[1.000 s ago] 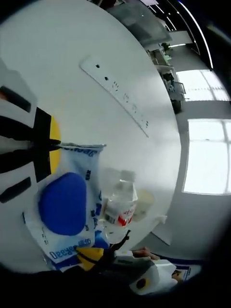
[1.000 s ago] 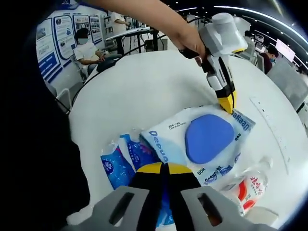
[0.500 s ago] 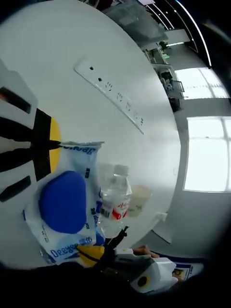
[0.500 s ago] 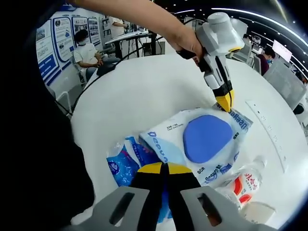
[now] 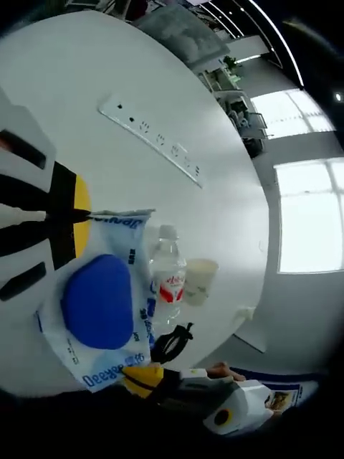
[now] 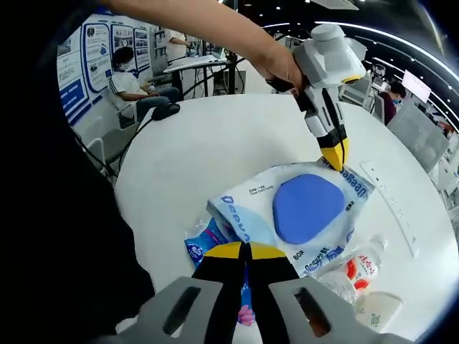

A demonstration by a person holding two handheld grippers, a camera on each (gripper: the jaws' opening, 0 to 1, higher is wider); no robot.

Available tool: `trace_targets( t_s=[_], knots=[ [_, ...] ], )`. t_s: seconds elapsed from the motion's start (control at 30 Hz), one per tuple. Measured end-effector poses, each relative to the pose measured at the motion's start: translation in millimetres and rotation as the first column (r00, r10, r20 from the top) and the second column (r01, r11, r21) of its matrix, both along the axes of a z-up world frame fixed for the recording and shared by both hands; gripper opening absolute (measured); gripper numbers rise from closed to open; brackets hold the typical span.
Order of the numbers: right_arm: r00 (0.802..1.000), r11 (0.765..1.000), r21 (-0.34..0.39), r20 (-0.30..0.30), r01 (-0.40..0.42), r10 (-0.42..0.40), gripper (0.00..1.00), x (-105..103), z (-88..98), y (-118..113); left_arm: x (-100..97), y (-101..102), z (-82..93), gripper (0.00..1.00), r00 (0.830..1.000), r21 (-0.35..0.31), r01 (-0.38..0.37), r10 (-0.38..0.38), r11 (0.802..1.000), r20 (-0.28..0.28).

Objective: Arrange the tabletop items into an orderly group along one side of the table until the central work area is clear of visible clutter.

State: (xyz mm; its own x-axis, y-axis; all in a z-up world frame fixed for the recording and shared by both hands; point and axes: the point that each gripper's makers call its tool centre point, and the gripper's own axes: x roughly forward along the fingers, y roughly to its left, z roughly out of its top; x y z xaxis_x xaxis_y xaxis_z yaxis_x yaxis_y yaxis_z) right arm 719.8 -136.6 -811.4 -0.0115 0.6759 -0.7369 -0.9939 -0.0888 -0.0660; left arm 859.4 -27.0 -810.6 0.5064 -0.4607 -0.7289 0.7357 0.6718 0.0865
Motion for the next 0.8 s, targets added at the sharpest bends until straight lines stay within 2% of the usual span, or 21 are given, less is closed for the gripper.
trace_targets(
  t_s=[0.43, 0.73, 0.8],
  knots=[
    [1.000, 0.999, 0.036, -0.017, 0.015, -0.015, 0.00, -36, 10.2, -16, -27.5, -23, 3.9, 0.00, 0.999, 0.019, 0.042, -0.042, 0.999, -0.006],
    [0.999, 0.998, 0.066, -0.045, 0.019, -0.016, 0.00, -67, 15.1, -12, -43.0, -47, 8.2, 0.00, 0.994, 0.028, 0.113, -0.113, 0.993, -0.005],
    [0.998, 0.995, 0.094, -0.065, 0.013, -0.007, 0.00, -76, 18.7, -8, -45.9, -51, 6.3, 0.00, 0.991, 0.031, 0.133, -0.133, 0.991, -0.008]
  ],
)
